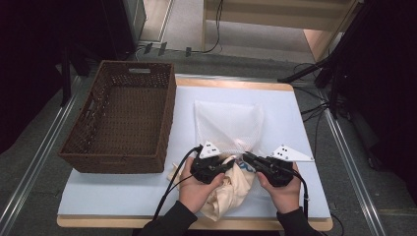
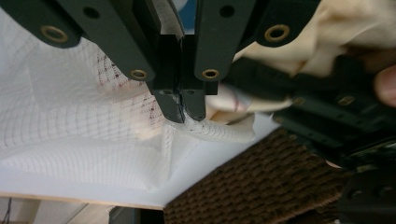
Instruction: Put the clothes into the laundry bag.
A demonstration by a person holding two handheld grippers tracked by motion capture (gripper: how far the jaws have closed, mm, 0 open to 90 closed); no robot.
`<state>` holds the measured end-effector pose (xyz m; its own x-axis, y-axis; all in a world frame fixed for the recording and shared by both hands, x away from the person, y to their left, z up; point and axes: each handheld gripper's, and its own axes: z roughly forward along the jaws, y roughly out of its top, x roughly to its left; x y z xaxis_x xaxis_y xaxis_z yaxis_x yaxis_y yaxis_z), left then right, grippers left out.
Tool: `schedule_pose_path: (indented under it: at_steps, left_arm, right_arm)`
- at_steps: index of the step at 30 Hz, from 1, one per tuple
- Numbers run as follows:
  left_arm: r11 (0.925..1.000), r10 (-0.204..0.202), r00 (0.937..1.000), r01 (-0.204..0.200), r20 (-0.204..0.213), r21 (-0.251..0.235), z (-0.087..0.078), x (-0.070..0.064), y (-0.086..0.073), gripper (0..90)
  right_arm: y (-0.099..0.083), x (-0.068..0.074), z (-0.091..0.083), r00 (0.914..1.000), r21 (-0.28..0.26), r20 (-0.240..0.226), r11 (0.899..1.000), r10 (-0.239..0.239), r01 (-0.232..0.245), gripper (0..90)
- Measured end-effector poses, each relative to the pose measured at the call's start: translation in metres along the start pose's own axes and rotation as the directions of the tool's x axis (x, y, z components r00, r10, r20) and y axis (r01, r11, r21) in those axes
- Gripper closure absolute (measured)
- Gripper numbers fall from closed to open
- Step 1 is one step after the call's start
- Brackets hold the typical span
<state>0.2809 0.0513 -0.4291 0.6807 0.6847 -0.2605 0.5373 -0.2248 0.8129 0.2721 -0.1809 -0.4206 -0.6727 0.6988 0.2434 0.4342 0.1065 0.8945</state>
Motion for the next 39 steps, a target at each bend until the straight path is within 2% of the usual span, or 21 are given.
schedule_pose_path:
  at_steps: [2,3,6,9,13,14,15,16,19,20,22,23,24,27,29,30,33,34,37,38,39]
  left_arm:
    - [1.0,0.006,0.9978,-0.006,-0.067,-0.001,0.003,0.002,-0.005,84.2]
    - [0.9993,0.004,0.9978,-0.001,-0.066,0.038,0.009,0.005,-0.009,83.4]
    - [0.9939,-0.034,0.9986,0.038,-0.041,0.104,0.023,0.012,-0.019,69.1]
    - [0.9967,-0.024,0.9996,0.023,0.015,0.078,0.011,0.01,-0.012,45.5]
    - [0.9987,-0.019,0.9973,0.016,0.071,0.048,-0.007,0.006,-0.007,37.6]
    - [0.9986,-0.023,0.9955,0.018,0.092,0.05,-0.012,0.005,-0.008,34.8]
    - [0.9972,-0.027,0.9882,0.016,0.151,0.073,-0.017,-0.001,-0.014,30.5]
    - [0.9972,-0.027,0.9882,0.016,0.151,0.073,-0.017,-0.001,-0.014,27.8]
    - [0.985,0.047,0.9906,-0.067,0.129,0.159,-0.008,-0.015,-0.027,22.0]
    - [0.972,0.076,0.9929,-0.094,0.092,0.215,0.004,-0.02,-0.033,21.7]
    - [0.9685,0.075,0.9933,-0.094,0.088,0.231,0.009,-0.02,-0.035,25.0]
    - [0.9706,0.073,0.9938,-0.09,0.084,0.223,0.009,-0.019,-0.034,47.2]
    - [0.9706,0.073,0.9938,-0.09,0.084,0.223,0.009,-0.019,-0.034,57.3]
    - [0.9768,0.076,0.9932,-0.092,0.088,0.194,0.004,-0.019,-0.026,64.9]
    - [0.9876,0.058,0.9956,-0.068,0.073,0.142,-0.003,-0.019,-0.019,65.1]
    - [0.9971,0.024,0.9984,-0.027,0.052,0.072,-0.008,-0.018,-0.011,65.0]
    - [0.9998,-0.005,0.9998,0.005,0.018,0.018,-0.008,-0.016,-0.006,63.9]
    - [0.9991,-0.039,0.9992,0.039,-0.007,-0.013,-0.001,-0.014,-0.004,62.8]
    - [0.9988,-0.049,0.9986,0.049,-0.021,-0.003,0.014,-0.009,-0.005,59.7]
    - [0.9966,-0.059,0.9983,0.059,0.0,0.058,0.031,-0.002,-0.011,54.8]
    - [0.9966,-0.059,0.9983,0.059,0.0,0.058,0.031,-0.002,-0.011,50.0]
  right_arm:
    - [0.001,0.001,-0.001,0.9999,-0.002,-0.009,1.0,-0.005,0.005,89.4]
    - [0.001,0.002,0.0,0.9998,0.001,-0.018,1.0,-0.008,0.008,89.4]
    - [-0.002,0.002,0.003,0.9996,0.02,-0.018,1.0,-0.02,0.021,89.4]
    - [-0.007,-0.004,0.006,1.0,0.033,-0.004,0.999,-0.008,0.008,89.3]
    - [-0.007,-0.009,0.005,1.0,0.028,0.006,1.0,0.003,-0.003,89.2]
    - [-0.007,-0.009,0.005,0.9999,0.031,0.008,0.999,0.008,-0.008,89.2]
    - [-0.008,-0.01,0.005,0.9999,0.032,0.008,0.999,0.007,-0.008,89.1]
    - [-0.008,-0.01,0.006,0.9999,0.03,0.008,1.0,0.008,-0.008,89.1]
    - [-0.009,-0.009,0.006,0.9999,0.037,0.008,0.999,0.01,-0.01,89.1]
    - [-0.009,-0.007,0.008,0.9999,0.036,0.006,0.999,0.009,-0.009,89.1]
    - [-0.009,-0.006,0.008,1.0,0.038,0.004,0.999,0.004,-0.004,89.1]
    - [-0.009,-0.003,0.01,1.0,0.041,0.003,0.999,-0.004,0.004,89.1]
    - [-0.009,-0.002,0.01,1.0,0.042,0.002,0.999,-0.008,0.008,89.1]
    - [-0.009,0.001,0.01,0.9999,0.041,-0.003,0.999,-0.015,0.015,89.2]
    - [-0.007,0.003,0.008,0.9998,0.033,-0.008,0.999,-0.019,0.02,89.2]
    - [-0.006,0.005,0.007,0.9997,0.03,-0.013,0.999,-0.019,0.02,89.2]
    - [-0.002,0.008,0.003,0.9995,0.013,-0.016,1.0,-0.027,0.027,89.3]
    - [0.001,0.01,-0.001,0.9992,-0.001,-0.021,0.999,-0.036,0.036,89.3]
    - [0.003,0.011,-0.002,0.9989,0.0,-0.026,0.999,-0.038,0.038,89.2]
    - [0.001,0.01,-0.001,0.9991,0.01,-0.025,0.999,-0.036,0.036,89.2]
    - [0.001,0.01,-0.001,0.9991,0.01,-0.025,0.999,-0.036,0.036,89.2]
